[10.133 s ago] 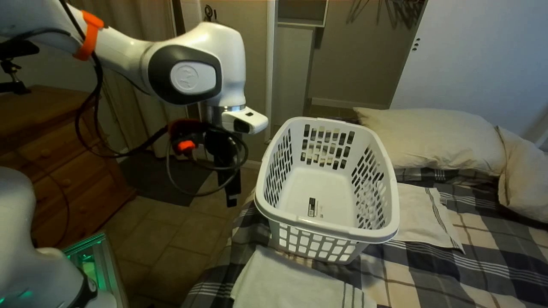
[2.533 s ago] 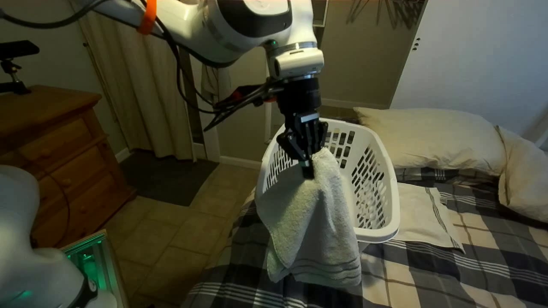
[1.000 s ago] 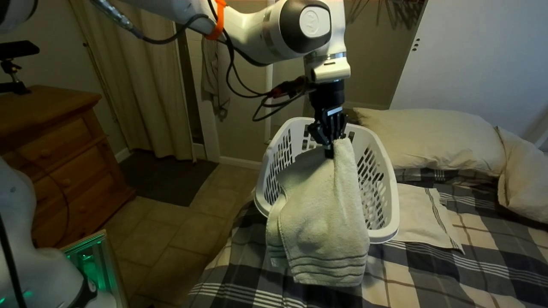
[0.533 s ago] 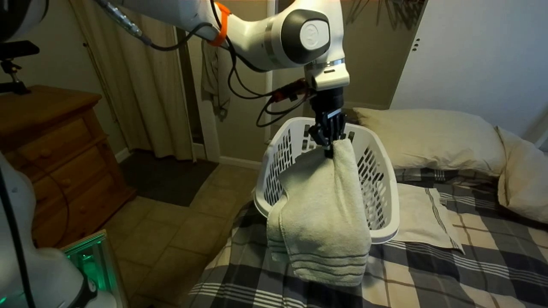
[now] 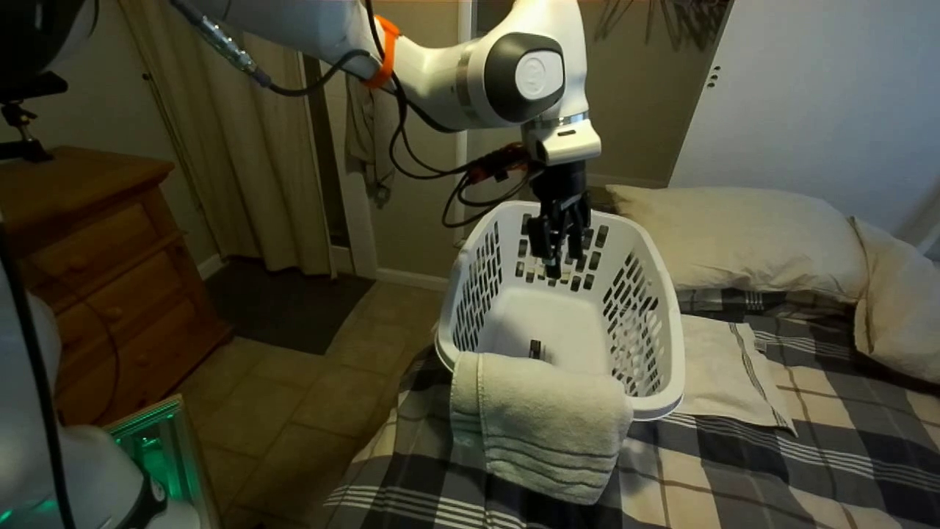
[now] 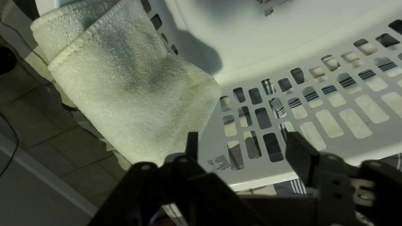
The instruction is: Hang the towel on the side of the white basket.
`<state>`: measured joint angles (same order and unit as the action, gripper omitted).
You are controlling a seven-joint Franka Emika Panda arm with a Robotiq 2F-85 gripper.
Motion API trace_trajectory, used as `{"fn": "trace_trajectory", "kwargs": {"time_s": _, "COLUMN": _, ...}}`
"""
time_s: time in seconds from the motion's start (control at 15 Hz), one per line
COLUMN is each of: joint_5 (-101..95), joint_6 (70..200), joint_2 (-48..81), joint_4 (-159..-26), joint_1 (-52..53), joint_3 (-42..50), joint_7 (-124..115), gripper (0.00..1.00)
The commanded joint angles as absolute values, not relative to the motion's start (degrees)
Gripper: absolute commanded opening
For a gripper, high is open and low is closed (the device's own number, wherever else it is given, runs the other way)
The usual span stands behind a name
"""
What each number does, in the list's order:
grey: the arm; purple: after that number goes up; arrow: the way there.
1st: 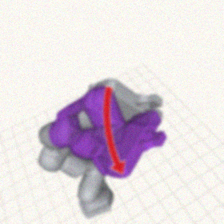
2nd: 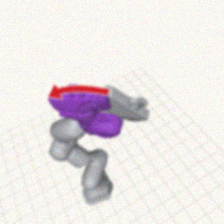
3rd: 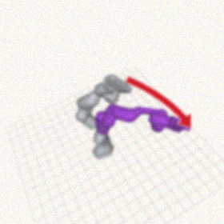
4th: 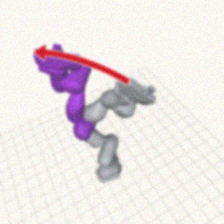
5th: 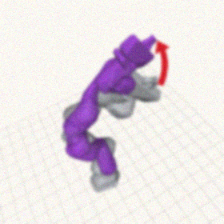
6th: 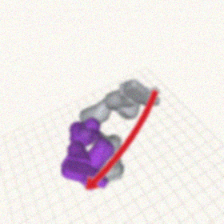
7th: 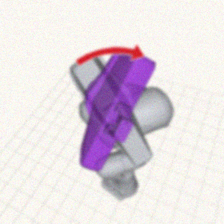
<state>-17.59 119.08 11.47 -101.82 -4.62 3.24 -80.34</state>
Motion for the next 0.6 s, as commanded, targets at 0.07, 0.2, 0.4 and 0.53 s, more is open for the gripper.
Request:
{"fn": "trace_trajectory", "kwargs": {"time_s": 0.07, "joint_5": -16.8, "joint_6": 115.0, "joint_2": 7.0, "joint_4": -105.0, "joint_1": -3.8, "joint_3": 4.4, "joint_7": -71.2, "gripper": 1.00}}
{"fn": "trace_trajectory", "kwargs": {"time_s": 0.2, "joint_5": -20.8, "joint_6": 112.3, "joint_2": 4.1, "joint_4": -107.4, "joint_1": -3.3, "joint_3": 4.9, "joint_7": -69.6, "gripper": 1.00}}
{"fn": "trace_trajectory", "kwargs": {"time_s": 0.4, "joint_5": -25.2, "joint_6": 108.8, "joint_2": -1.8, "joint_4": -112.7, "joint_1": -3.6, "joint_3": 4.7, "joint_7": -64.8, "gripper": 1.00}}
{"fn": "trace_trajectory", "kwargs": {"time_s": 0.53, "joint_5": -26.3, "joint_6": 107.8, "joint_2": -6.7, "joint_4": -117.2, "joint_1": -4.0, "joint_3": 4.2, "joint_7": -60.3, "gripper": 1.00}}
